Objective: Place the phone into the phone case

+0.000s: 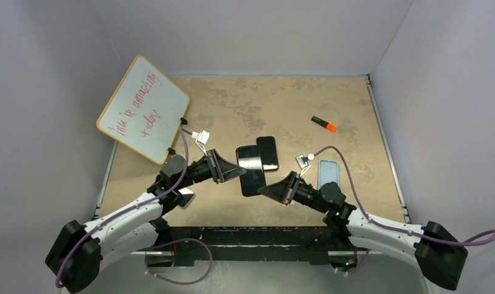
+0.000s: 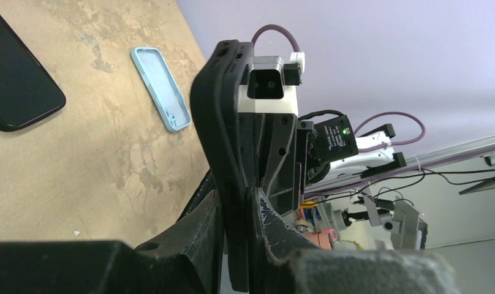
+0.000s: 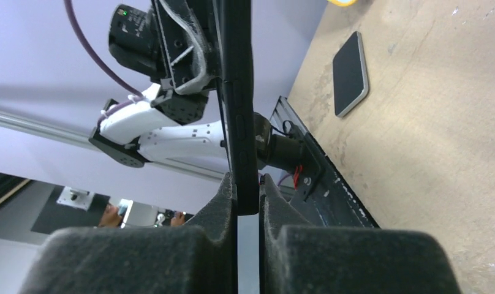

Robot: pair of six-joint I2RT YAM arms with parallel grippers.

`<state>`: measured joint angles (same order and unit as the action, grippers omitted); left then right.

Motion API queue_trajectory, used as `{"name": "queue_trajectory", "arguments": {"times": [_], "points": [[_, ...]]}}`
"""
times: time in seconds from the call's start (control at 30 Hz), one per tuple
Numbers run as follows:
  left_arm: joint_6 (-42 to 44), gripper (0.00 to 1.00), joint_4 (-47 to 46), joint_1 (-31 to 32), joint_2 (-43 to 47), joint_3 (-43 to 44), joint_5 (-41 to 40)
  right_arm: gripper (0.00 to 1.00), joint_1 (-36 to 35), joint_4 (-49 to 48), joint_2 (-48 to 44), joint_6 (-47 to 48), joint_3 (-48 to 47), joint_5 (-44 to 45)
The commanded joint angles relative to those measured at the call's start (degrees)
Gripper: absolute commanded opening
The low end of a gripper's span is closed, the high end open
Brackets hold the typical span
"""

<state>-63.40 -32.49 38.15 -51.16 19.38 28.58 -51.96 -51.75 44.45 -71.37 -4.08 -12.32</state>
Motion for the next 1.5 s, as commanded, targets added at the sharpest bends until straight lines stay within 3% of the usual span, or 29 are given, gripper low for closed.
{"name": "queue_trajectory", "arguments": {"times": [0.0, 0.2, 0.4, 0.57, 0.7, 1.0, 1.3, 1.37, 1.47], "points": [[-1.88, 0.0, -9.04, -0.23, -1.2, 0.06, 3.55, 0.0, 0.24, -1.66, -2.23, 0.54, 0.08, 5.14], [1.07, 0.0, -5.57, -0.25, -3.14, 3.16, 5.88, 0.03, 0.2, 1.6, -2.52, 3.07, -2.56, 3.2], [0.4, 0.0, -9.14, -0.33, -5.0, 4.08, 11.67, 0.56, 0.21, 4.33, -5.01, 3.68, -4.54, 1.06], [0.6, 0.0, -11.65, -0.33, -6.07, 5.75, 18.76, 0.67, 0.24, 7.29, -9.29, 4.47, -3.8, 4.22], [1.91, 0.0, -10.0, -0.31, -6.81, 7.98, 24.25, 0.67, 0.27, 12.6, -11.0, 7.63, -7.56, 4.82], [6.5, 0.0, -3.51, -0.34, -4.54, 7.1, 26.18, 0.66, 0.33, 15.26, -9.95, 10.42, -14.38, 5.2], [8.54, 0.0, -0.66, -0.36, -3.88, 6.25, 25.29, 0.53, 0.3, 16.28, -7.27, 11.26, -17.5, 4.48], [8.83, 0.0, -0.17, -0.33, -3.82, 6.19, 25.06, 0.43, 0.29, 16.54, -7.1, 11.24, -17.4, 4.79], [10.55, 0.0, 2.62, -0.35, -3.68, 6.97, 24.8, 0.16, 0.29, 15.92, -6.98, 11.52, -16.94, 4.78]]}}
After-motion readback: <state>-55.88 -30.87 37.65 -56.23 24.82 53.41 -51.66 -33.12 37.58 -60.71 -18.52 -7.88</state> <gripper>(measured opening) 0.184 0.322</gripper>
